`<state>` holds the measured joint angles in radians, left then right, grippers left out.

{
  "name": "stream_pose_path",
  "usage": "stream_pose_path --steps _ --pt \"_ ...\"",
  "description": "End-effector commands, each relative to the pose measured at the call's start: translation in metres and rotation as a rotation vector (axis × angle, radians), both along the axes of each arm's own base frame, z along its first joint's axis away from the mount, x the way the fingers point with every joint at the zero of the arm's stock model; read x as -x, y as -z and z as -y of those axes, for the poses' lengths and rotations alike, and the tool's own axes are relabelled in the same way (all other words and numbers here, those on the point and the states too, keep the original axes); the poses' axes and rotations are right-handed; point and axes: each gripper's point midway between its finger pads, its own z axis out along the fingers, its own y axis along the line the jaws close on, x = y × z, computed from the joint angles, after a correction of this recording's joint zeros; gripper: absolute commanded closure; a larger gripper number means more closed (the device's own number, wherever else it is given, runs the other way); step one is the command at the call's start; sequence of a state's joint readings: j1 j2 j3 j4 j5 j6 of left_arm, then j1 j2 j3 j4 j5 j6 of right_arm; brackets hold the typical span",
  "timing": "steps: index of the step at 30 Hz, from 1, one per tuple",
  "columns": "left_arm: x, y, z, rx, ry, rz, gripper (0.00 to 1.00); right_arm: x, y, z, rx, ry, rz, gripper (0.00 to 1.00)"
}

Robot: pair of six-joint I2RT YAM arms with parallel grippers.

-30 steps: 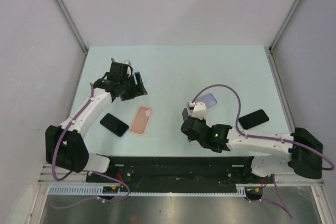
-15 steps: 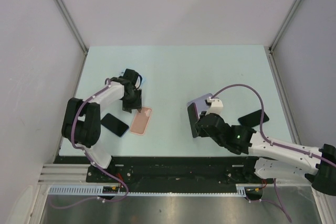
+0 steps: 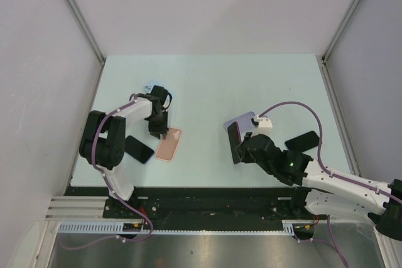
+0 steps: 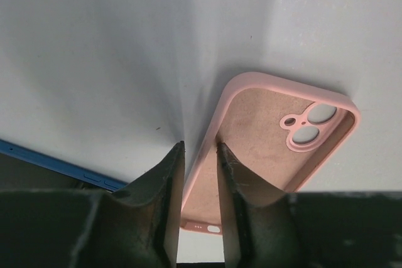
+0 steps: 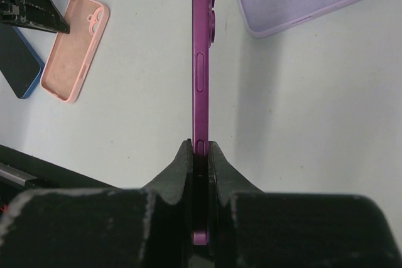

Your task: Put the phone into the phone case

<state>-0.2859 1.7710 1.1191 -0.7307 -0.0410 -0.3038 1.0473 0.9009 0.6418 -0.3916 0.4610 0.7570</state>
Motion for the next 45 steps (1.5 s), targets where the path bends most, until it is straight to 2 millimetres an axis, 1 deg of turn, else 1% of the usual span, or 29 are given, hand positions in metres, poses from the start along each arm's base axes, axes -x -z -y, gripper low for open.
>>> stream_pose_path --steps 1,3,5,7,8,9,11,12,13,16,18,20,22,23,24,25,28,31,32,35,36,38,39,40,41,42,43,44,45 --pt "-0.002 0.001 0.006 0.024 0.029 -0.002 0.72 -0.006 -0.023 -0.007 -0.078 0.003 0.053 1.0" --pt "0.0 0.003 0.006 0.026 0.031 -0.011 0.77 -0.005 -0.024 -0.006 -0.085 0.003 0.052 1.0" --pt "0.002 0.005 0.01 0.051 0.036 -0.024 0.8 -0.004 -0.025 -0.006 -0.089 0.001 0.052 1.0" --pt "0.005 0.006 0.013 0.063 0.039 -0.034 0.86 -0.004 -0.027 -0.004 -0.097 0.005 0.056 1.0" --pt "0.007 0.005 0.015 0.07 0.037 -0.035 0.88 -0.004 -0.028 -0.003 -0.098 0.008 0.058 1.0" --pt "0.007 0.004 0.017 0.076 0.038 -0.03 0.94 -0.004 -0.029 -0.003 -0.1 0.01 0.059 1.0" --pt "0.01 -0.002 0.025 0.102 0.04 -0.015 0.99 -0.004 -0.029 -0.002 -0.102 0.009 0.058 1.0" --pt "0.011 -0.005 0.03 0.119 0.043 -0.008 1.0 -0.004 -0.029 -0.002 -0.104 0.008 0.056 1.0" --pt "0.016 -0.006 0.043 0.167 0.058 -0.01 1.0 -0.004 -0.029 -0.002 -0.104 0.008 0.054 1.0" --pt "0.02 -0.016 0.069 0.268 0.047 0.018 1.0 -0.002 -0.03 -0.004 -0.125 0.01 0.043 1.0" --pt "0.029 -0.021 0.085 0.333 0.02 0.017 1.0 -0.002 -0.031 -0.003 -0.136 0.015 0.043 1.0" --pt "0.037 -0.025 0.108 0.392 0.008 0.026 1.0 -0.002 -0.03 -0.002 -0.152 0.022 0.039 1.0" --pt "0.045 -0.024 0.129 0.435 0.009 0.028 1.0 -0.002 -0.03 -0.003 -0.168 0.025 0.039 1.0" --pt "0.047 -0.025 0.137 0.468 -0.031 0.016 1.0 -0.001 -0.027 -0.003 -0.167 0.026 0.036 1.0" --pt "0.055 -0.026 0.149 0.504 -0.025 -0.002 1.0 -0.002 -0.028 -0.003 -0.177 0.027 0.04 1.0" --pt "0.056 -0.024 0.156 0.538 -0.057 -0.003 1.0 -0.002 -0.026 -0.003 -0.178 0.03 0.039 1.0" --pt "0.06 -0.022 0.166 0.556 -0.081 0.0 1.0 -0.002 -0.02 0.0 -0.178 0.043 0.03 1.0" --pt "0.06 -0.027 0.171 0.58 -0.068 0.005 0.88 -0.001 -0.015 0.0 -0.175 0.047 0.017 1.0" --pt "0.059 -0.03 0.171 0.582 -0.062 0.013 0.74 -0.001 -0.014 0.0 -0.176 0.048 0.013 1.0" --pt "0.054 -0.043 0.168 0.575 -0.039 0.069 0.49 0.0 -0.012 -0.002 -0.19 0.049 0.004 1.0" --pt "0.053 -0.051 0.166 0.573 -0.033 0.093 0.46 0.0 -0.012 -0.004 -0.201 0.046 0.003 1.0" --pt "0.047 -0.059 0.159 0.546 -0.019 0.145 0.44 0.001 -0.012 -0.009 -0.224 0.04 -0.007 1.0" --pt "0.046 -0.063 0.156 0.538 -0.015 0.159 0.46 0.002 -0.015 -0.016 -0.265 0.029 -0.014 1.0" --pt "0.045 -0.064 0.153 0.528 -0.003 0.171 0.5 0.003 -0.01 -0.019 -0.268 0.023 -0.024 1.0" --pt "0.045 -0.064 0.151 0.525 -0.002 0.171 0.63 0.004 -0.009 -0.023 -0.278 0.015 -0.03 1.0" --pt "0.044 -0.064 0.149 0.527 0.001 0.173 0.71 0.004 -0.011 -0.029 -0.307 0.009 -0.034 1.0" --pt "0.049 -0.058 0.145 0.523 0.017 0.162 0.78 0.004 -0.005 -0.033 -0.299 0.01 -0.047 1.0" --pt "0.049 -0.056 0.143 0.518 0.02 0.164 0.88 0.005 -0.003 -0.036 -0.296 0.006 -0.051 1.0" --pt "0.049 -0.054 0.14 0.515 0.021 0.172 0.93 0.003 -0.004 -0.039 -0.309 0.016 -0.048 1.0"
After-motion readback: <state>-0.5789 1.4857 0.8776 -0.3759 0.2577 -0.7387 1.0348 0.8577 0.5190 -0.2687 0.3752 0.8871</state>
